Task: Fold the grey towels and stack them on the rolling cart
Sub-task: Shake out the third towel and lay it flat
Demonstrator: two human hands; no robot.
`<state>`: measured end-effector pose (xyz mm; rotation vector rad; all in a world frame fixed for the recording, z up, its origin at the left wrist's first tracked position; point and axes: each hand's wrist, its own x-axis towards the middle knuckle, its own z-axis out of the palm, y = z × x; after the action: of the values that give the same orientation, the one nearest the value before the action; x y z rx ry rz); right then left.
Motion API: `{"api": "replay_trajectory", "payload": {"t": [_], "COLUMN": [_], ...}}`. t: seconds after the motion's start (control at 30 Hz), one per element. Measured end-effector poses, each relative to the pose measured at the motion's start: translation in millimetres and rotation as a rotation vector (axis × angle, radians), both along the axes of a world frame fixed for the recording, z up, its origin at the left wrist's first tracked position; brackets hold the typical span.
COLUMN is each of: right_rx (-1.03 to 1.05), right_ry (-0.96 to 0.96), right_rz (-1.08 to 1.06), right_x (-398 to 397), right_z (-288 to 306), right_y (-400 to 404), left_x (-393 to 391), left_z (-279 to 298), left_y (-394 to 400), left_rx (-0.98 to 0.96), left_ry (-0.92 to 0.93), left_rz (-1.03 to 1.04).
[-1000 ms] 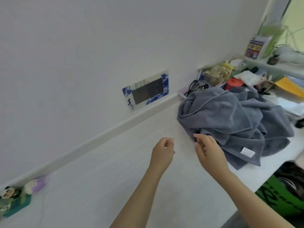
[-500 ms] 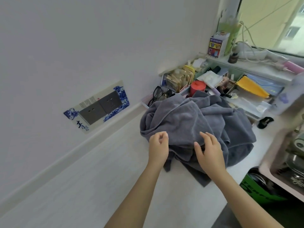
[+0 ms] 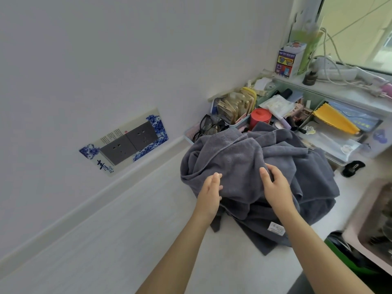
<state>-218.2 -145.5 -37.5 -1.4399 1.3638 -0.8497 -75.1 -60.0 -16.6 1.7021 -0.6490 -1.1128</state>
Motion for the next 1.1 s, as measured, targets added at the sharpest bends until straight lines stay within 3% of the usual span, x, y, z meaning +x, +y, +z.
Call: {"api": "replay_trajectory", "payload": {"t": [0.13,0.37,0.5,0.7,0.9,1.1], "right_rx": [-0.059,-0.257,-0.289,-0.125,0.007,0.048], "right_ry": [-0.158,-0.049,-0.082,-0.109,-0.100,-0.171], "right_rz": [0.079,0.359,0.395,0.609,0.709,0.643], "right_x": [17.6,52.7,71.8,87.1,100.4,116.6], "right_z": [17.1,40.6,41.7,43.3,31.3,29.0], "right_y": [23.1,75.4,103.4,136.5,159.1,174.0], "left_x": [4.6,20.9,35.7,60.9,78.9,110.6], "left_z": [19.2,43.4,44.9,42.2,30.8,37.5], "left_y": [8.7,50.6,82.0,113.5,147.2,181.6], "left_rx": [-0.034,-0.149,-0.141,-0.015,0.044,-0.161], "left_ry": [0.127,0.200,0.233,0.369,0.560,0.633], "left_rz": [0.063,0.080,0.181,0.365,0.398,0.632]}}
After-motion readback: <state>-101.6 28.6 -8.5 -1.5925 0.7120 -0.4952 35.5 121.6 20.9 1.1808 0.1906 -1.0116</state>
